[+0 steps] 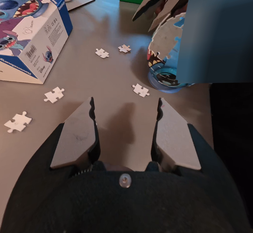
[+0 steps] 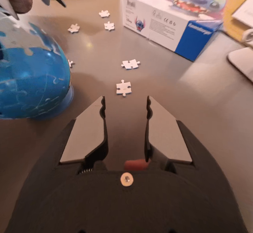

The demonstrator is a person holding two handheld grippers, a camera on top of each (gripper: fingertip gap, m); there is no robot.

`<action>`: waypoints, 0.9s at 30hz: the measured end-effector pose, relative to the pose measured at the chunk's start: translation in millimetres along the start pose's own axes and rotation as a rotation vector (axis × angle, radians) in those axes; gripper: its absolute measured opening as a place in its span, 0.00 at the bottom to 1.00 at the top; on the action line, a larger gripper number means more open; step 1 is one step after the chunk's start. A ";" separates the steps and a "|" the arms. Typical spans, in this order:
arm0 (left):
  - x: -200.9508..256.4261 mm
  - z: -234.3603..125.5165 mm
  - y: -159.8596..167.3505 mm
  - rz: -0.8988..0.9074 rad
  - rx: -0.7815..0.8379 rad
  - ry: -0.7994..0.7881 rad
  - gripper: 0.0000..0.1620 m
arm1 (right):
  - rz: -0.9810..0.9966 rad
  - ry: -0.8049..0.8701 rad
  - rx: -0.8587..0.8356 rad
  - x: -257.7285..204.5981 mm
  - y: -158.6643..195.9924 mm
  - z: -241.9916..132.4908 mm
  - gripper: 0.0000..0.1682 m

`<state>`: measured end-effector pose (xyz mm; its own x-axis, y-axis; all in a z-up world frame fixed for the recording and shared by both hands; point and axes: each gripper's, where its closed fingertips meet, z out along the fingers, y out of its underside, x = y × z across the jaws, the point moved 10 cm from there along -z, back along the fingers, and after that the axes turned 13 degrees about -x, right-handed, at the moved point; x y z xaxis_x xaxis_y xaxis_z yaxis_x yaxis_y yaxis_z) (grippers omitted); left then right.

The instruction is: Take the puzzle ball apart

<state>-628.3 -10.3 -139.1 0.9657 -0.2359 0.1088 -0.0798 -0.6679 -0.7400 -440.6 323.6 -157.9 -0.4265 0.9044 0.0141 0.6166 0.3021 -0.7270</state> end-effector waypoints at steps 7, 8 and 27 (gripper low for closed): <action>-11.7 18.9 -22.8 0.039 -0.061 0.005 0.54 | -0.032 -0.085 -0.221 -0.3 -20.4 49.8 0.36; -11.9 20.4 -22.8 0.039 -0.065 0.010 0.54 | -0.016 -0.096 -0.225 -0.6 -20.7 53.2 0.35; -33.7 90.7 -119.9 0.023 -0.110 0.150 0.36 | -0.234 0.111 -0.081 -4.5 -44.7 37.9 0.15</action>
<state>-628.9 141.8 -114.3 0.9163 -0.3487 0.1968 -0.1356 -0.7327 -0.6669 -491.4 294.6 -151.5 -0.4914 0.8330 0.2542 0.5627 0.5264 -0.6374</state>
